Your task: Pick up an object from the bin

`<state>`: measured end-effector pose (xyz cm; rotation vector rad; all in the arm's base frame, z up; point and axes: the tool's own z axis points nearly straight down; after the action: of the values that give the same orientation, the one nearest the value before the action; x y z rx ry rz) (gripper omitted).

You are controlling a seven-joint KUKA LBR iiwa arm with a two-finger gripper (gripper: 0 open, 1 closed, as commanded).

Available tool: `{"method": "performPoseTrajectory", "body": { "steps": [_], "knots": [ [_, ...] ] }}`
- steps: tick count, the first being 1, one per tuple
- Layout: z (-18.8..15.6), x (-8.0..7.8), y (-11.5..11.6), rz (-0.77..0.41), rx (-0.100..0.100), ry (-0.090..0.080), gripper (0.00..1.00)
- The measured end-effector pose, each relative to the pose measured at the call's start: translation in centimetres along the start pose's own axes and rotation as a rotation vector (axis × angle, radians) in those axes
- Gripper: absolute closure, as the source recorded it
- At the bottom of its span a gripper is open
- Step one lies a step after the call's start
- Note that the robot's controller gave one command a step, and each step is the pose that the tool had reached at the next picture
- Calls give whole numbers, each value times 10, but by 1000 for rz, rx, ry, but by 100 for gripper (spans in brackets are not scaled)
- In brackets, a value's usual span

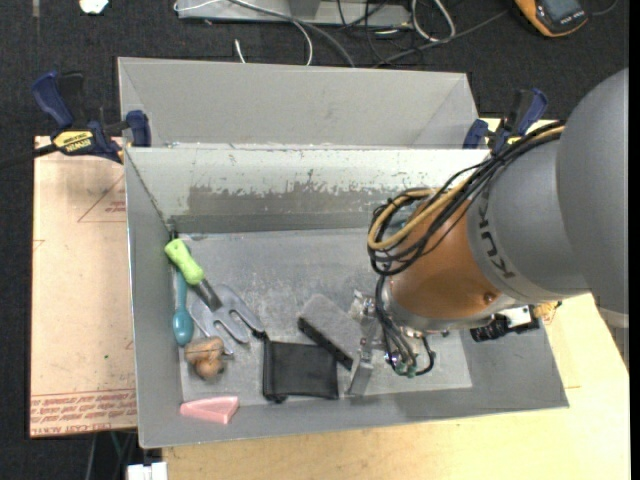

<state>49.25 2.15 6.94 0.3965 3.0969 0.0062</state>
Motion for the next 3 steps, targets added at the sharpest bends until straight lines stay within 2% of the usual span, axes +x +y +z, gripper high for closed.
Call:
{"method": "performPoseTrajectory", "body": {
  "steps": [1, 2, 3],
  "knots": [
    [0, 14, 11, 49, 0, -2, 100],
    [0, 14, 11, 49, 0, -2, 100],
    [-14, 15, 17, -6, 4, 5, 100]
  ]
}}
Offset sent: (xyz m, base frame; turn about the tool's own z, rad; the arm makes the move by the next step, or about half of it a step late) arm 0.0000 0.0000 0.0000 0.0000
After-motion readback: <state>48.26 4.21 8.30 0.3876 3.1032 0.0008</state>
